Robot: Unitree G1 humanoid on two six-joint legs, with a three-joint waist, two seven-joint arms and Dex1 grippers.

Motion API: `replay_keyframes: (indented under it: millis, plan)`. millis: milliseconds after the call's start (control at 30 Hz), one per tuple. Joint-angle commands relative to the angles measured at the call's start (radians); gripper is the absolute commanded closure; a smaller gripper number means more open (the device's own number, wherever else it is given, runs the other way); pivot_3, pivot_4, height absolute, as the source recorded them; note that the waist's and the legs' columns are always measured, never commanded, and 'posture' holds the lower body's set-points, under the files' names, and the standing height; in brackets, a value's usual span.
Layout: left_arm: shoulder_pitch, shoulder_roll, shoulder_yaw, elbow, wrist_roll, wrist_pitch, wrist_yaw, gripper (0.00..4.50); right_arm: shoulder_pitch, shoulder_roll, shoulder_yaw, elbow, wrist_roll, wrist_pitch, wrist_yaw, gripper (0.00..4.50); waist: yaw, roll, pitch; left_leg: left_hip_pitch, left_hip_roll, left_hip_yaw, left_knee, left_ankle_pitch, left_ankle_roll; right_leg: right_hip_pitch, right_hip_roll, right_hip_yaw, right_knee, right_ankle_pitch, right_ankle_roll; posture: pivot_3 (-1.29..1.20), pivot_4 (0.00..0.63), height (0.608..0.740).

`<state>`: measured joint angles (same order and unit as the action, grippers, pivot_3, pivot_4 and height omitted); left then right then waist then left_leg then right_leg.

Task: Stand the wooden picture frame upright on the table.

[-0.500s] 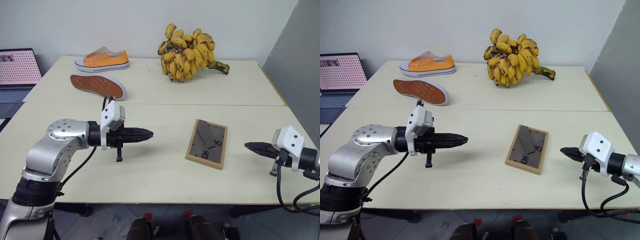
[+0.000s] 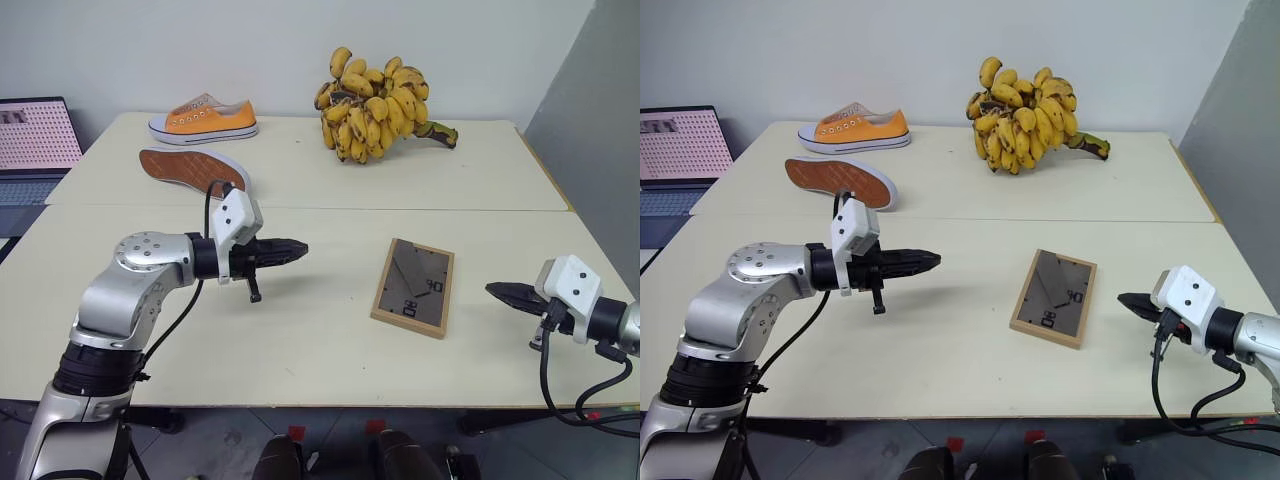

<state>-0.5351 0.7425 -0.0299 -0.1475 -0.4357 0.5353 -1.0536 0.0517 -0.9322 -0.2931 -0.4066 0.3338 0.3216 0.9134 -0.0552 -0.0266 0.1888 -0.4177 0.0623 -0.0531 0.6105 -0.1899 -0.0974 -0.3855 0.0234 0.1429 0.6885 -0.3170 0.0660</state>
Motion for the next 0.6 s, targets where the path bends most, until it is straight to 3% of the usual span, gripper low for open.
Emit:
replay_keyframes:
  millis: [33,367,600]
  plan:
    - [-0.011,-0.001,-0.007,-0.024,0.012,-0.024,-0.004,4.27,0.0,0.002,-0.018,-0.037,0.0,0.002,-0.012,4.5,0.0,0.0,0.0,0.0,0.0,0.0,0.0,0.0,0.0,0.0,0.0,0.0,0.0,0.0,0.0,0.0,0.15,0.74]
    - [-0.058,-0.039,-0.053,0.042,0.075,-0.032,0.032,4.27,0.005,0.044,0.012,-0.047,-0.042,0.017,-0.089,4.5,0.001,0.0,0.0,0.0,0.0,0.0,0.0,0.0,0.0,0.0,0.0,0.0,0.0,0.0,0.0,0.0,0.15,0.74]
    - [-0.096,-0.149,-0.129,0.169,0.167,-0.043,0.119,4.27,-0.051,0.118,0.094,0.014,-0.154,0.025,-0.225,4.5,0.001,0.0,0.0,0.0,0.0,0.0,0.001,0.0,0.0,0.0,0.0,0.0,0.001,0.001,0.0,0.0,0.15,0.74]
